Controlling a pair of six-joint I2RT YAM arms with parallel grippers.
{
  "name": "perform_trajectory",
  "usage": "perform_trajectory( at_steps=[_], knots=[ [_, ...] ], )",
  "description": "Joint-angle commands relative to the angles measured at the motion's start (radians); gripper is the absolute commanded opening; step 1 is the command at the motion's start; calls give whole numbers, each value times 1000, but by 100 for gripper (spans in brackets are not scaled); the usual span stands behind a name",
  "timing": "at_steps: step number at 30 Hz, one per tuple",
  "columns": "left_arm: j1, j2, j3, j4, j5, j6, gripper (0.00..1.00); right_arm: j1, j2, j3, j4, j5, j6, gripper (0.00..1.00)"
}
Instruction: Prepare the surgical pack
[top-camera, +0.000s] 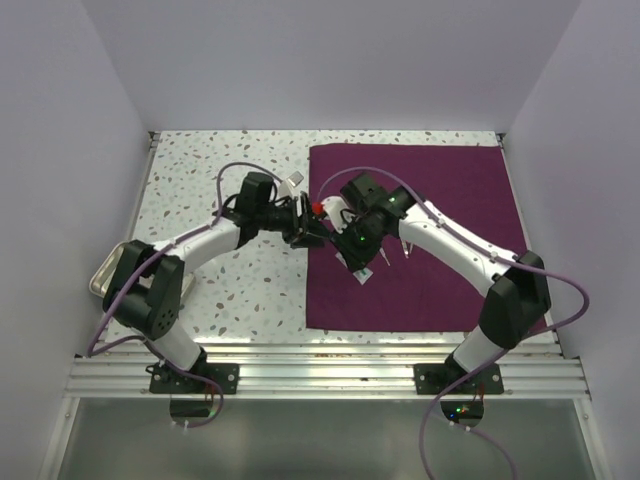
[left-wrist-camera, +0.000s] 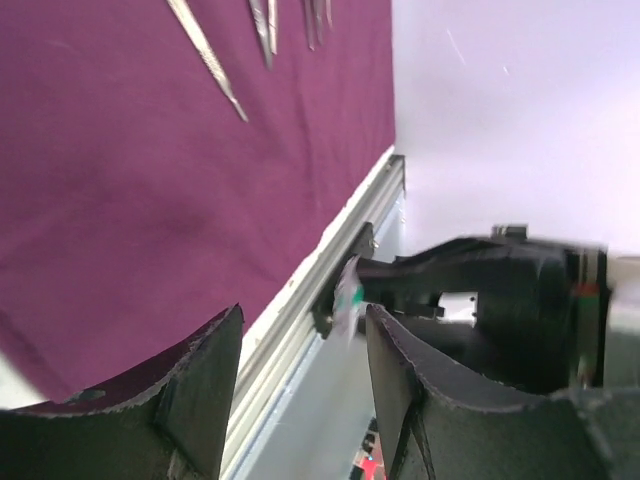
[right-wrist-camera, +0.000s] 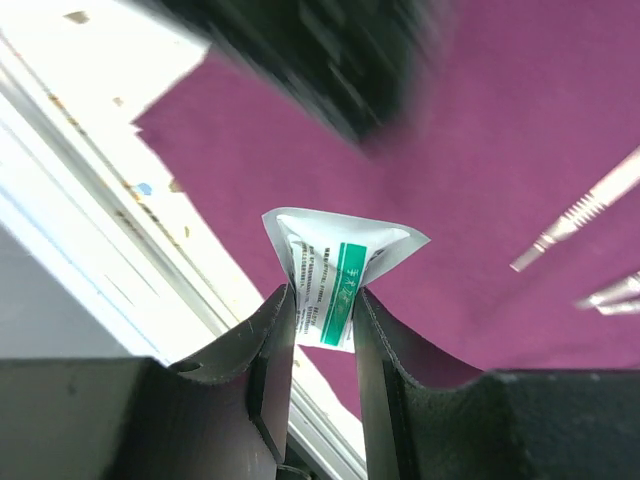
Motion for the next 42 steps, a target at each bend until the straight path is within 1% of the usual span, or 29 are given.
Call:
perform_trajectory(
  at_steps=[1, 6, 8, 13, 16, 17, 19, 20, 21, 22, 23, 25, 26, 27, 28, 29, 30, 31, 32, 33, 34, 35, 36, 37, 38, 39, 40, 41, 42],
  knots=[
    [-43, -49, -24, 99, 32, -89, 56, 59, -45, 32, 38, -38, 53, 32],
    [-91, -58, -58, 103, 25, -116, 52, 99, -76, 16, 77, -35, 75, 31],
    [-100, -67, -75, 134, 28, -130, 50, 102, -89, 1, 90, -35, 78, 31],
    [-128, -67, -107, 171, 52, -156, 41, 107, -100, -18, 97, -27, 67, 31],
    [-139, -60, -107, 183, 60, -164, 31, 110, -103, -22, 98, -29, 61, 31],
    [-139, -57, -106, 183, 63, -164, 21, 110, -105, -22, 95, -27, 61, 31],
    [-137, -54, -103, 191, 69, -170, 9, 111, -109, -31, 95, -29, 64, 33],
    [-137, -54, -95, 189, 69, -172, 0, 110, -112, -33, 95, -24, 68, 37],
    [-136, -54, -90, 185, 69, -163, 0, 110, -122, -39, 98, -12, 75, 39],
    [-134, -52, -83, 150, 69, -150, 0, 111, -128, -44, 95, -4, 88, 43],
    [-120, -54, -63, 116, 55, -130, 0, 110, -131, -45, 90, 4, 98, 49],
    [-97, -64, -52, 30, 43, -71, 0, 111, -143, -47, 78, 20, 125, 55],
    [-58, -72, -44, -28, 23, -20, 0, 111, -148, -48, 74, 28, 136, 62],
    [-31, -96, -41, -118, 9, 8, 0, 111, -161, -51, 69, 42, 160, 66],
    [-4, -113, -43, -157, -6, 32, 0, 110, -174, -56, 69, 56, 170, 70],
    [57, -133, -40, -199, -43, 90, 0, 110, -184, -60, 66, 62, 176, 72],
    [88, -152, -31, -249, -66, 126, 0, 108, -195, -68, 66, 68, 180, 73],
    [117, -185, -18, -365, -98, 164, 0, 108, -220, -74, 67, 86, 196, 75],
    [180, -199, 8, -421, -150, 237, 0, 110, -230, -79, 69, 93, 203, 76],
    [214, -230, 17, -467, -172, 268, 0, 111, -240, -88, 69, 91, 208, 77],
    [248, -244, 26, -559, -202, 296, 0, 110, -255, -91, 67, 80, 210, 77],
    [315, -261, 46, -605, -280, 325, 0, 108, -263, -96, 66, 62, 210, 77],
    [349, -287, 58, -691, -322, 385, 0, 110, -269, -105, 66, 48, 245, 77],
    [381, -296, 72, -740, -374, 412, 0, 110, -281, -111, 69, 27, 249, 77],
    [448, -302, 107, -791, -472, 440, 0, 110, -290, -119, 75, -8, 249, 78],
    [482, -311, 123, -862, -506, 497, 0, 110, -299, -140, 93, -24, 265, 78],
    [515, -316, 150, -892, -544, 520, 0, 110, -325, -154, 104, -36, 272, 78],
    [560, -322, 163, -918, -642, 549, 0, 110, -338, -184, 118, -68, 282, 78],
    [572, -330, 172, -952, -694, 560, 0, 110, -355, -201, 148, -87, 292, 78]
  ],
)
